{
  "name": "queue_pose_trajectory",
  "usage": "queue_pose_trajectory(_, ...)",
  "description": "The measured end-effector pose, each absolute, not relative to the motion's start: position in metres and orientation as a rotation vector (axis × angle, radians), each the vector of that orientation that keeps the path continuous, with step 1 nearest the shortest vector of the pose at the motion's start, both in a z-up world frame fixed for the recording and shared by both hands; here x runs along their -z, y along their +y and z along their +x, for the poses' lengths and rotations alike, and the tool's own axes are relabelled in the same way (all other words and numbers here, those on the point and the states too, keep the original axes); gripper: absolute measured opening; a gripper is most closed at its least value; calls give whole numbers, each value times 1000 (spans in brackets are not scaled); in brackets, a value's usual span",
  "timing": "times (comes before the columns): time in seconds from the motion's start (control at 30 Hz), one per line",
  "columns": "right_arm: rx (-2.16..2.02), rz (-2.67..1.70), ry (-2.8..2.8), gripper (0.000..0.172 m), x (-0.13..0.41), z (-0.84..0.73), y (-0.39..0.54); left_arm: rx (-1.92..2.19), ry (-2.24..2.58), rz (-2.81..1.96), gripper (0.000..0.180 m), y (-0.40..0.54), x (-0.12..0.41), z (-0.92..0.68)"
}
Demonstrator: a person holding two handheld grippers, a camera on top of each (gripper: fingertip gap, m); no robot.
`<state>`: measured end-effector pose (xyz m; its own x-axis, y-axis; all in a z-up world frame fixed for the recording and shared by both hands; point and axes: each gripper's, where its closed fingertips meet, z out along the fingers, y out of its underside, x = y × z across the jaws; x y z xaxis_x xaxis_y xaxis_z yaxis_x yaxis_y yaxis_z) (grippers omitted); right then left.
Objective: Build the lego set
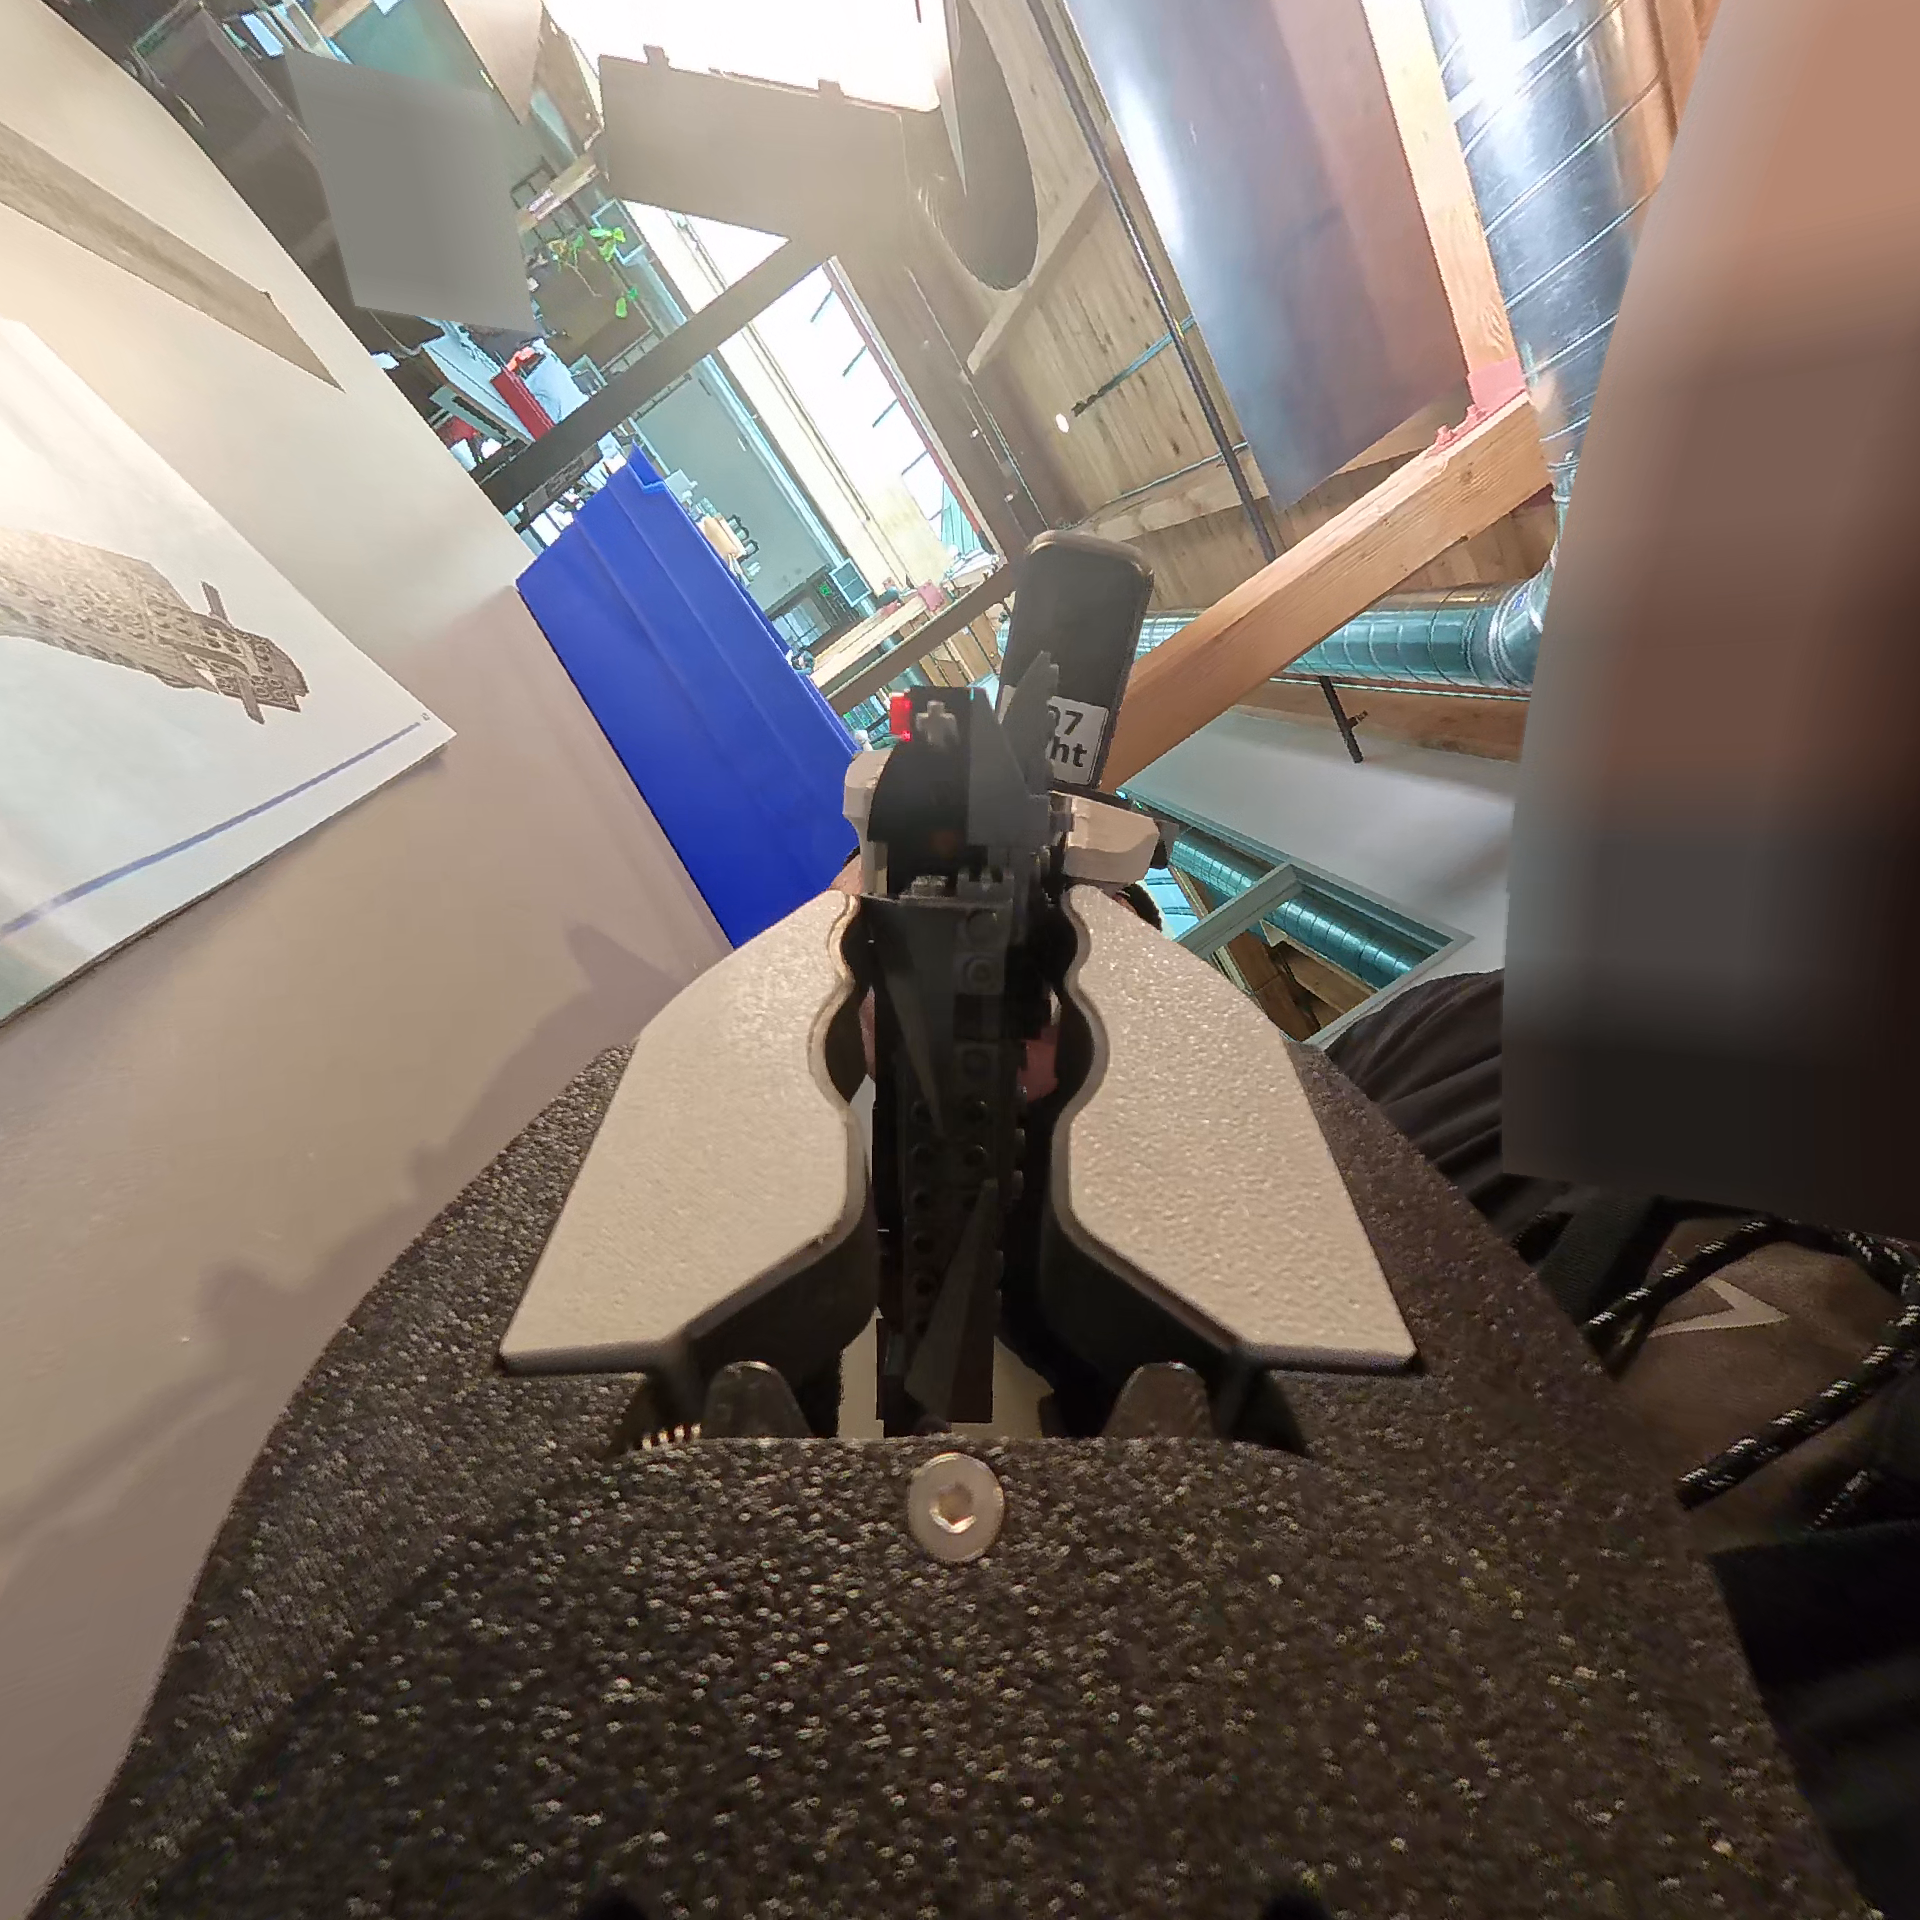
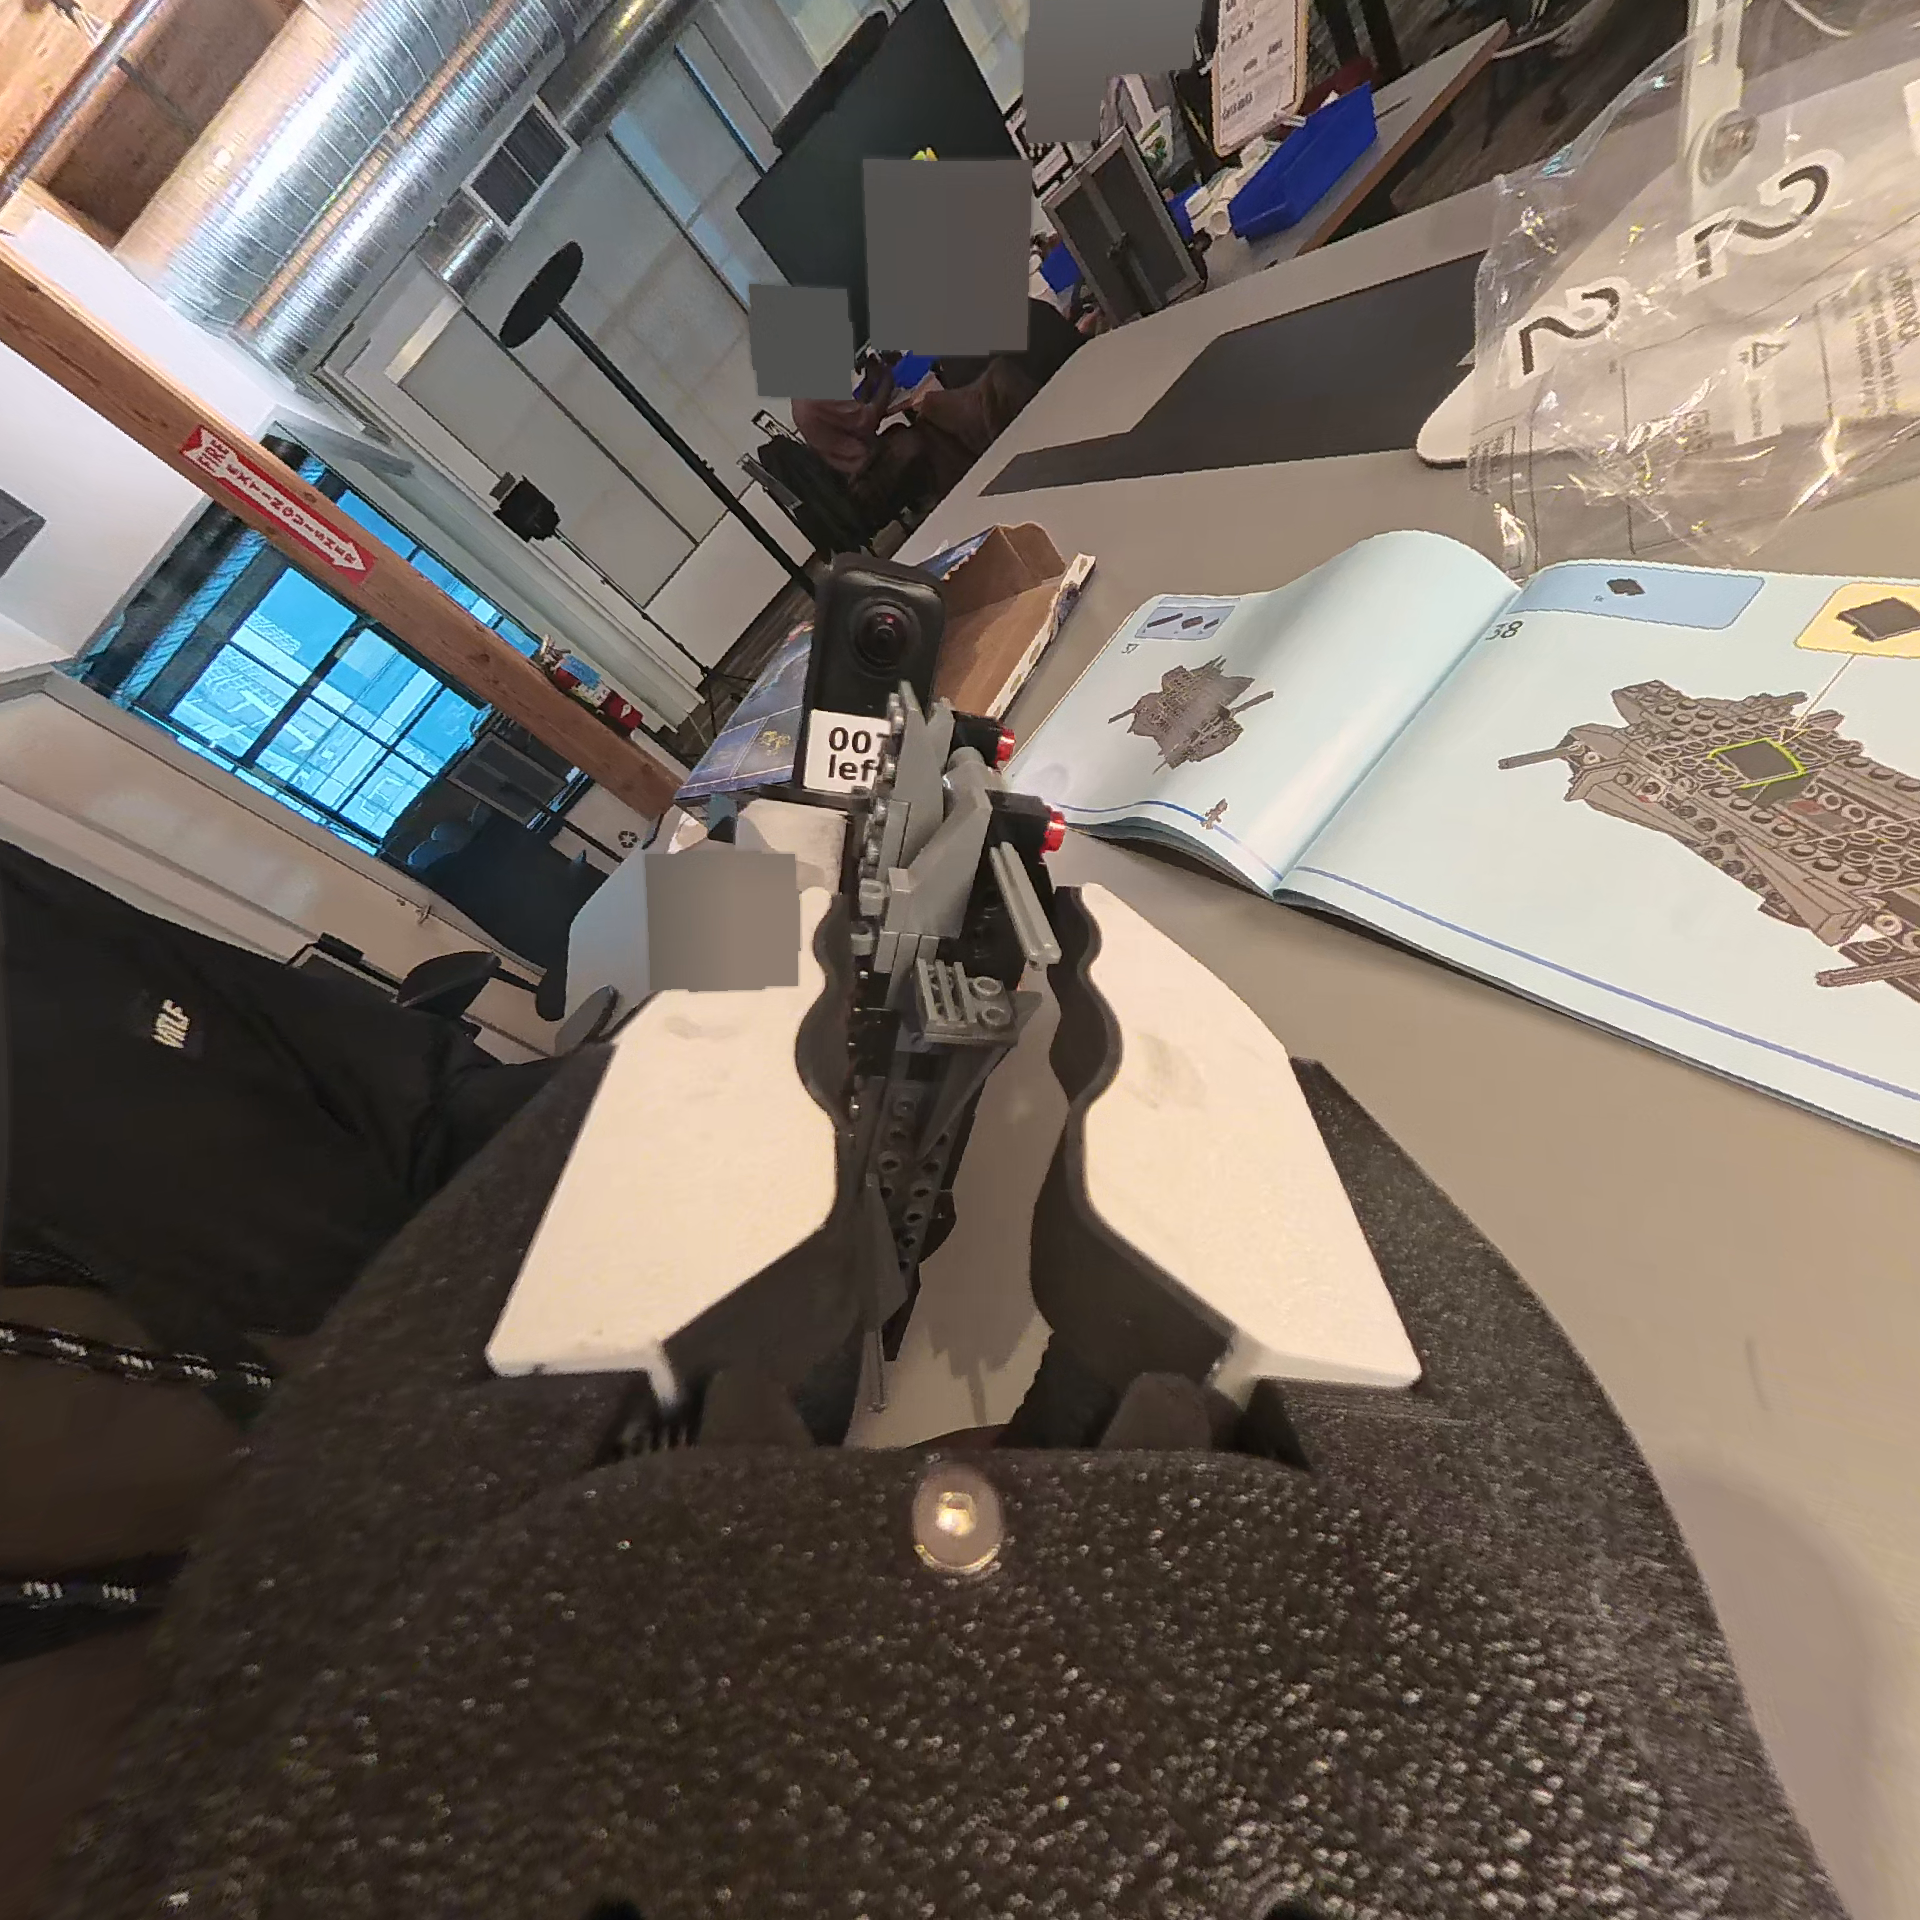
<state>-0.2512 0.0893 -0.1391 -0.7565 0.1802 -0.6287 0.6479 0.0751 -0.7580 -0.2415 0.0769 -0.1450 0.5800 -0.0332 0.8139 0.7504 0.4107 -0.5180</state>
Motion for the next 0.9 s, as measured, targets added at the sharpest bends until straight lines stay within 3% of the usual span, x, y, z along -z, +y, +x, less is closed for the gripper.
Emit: queue_pose_trajectory(0.9, 1755, 830, 1995, 36, 144, -255, 89, 550, -850, -1046, 34, 77, 148, -244)
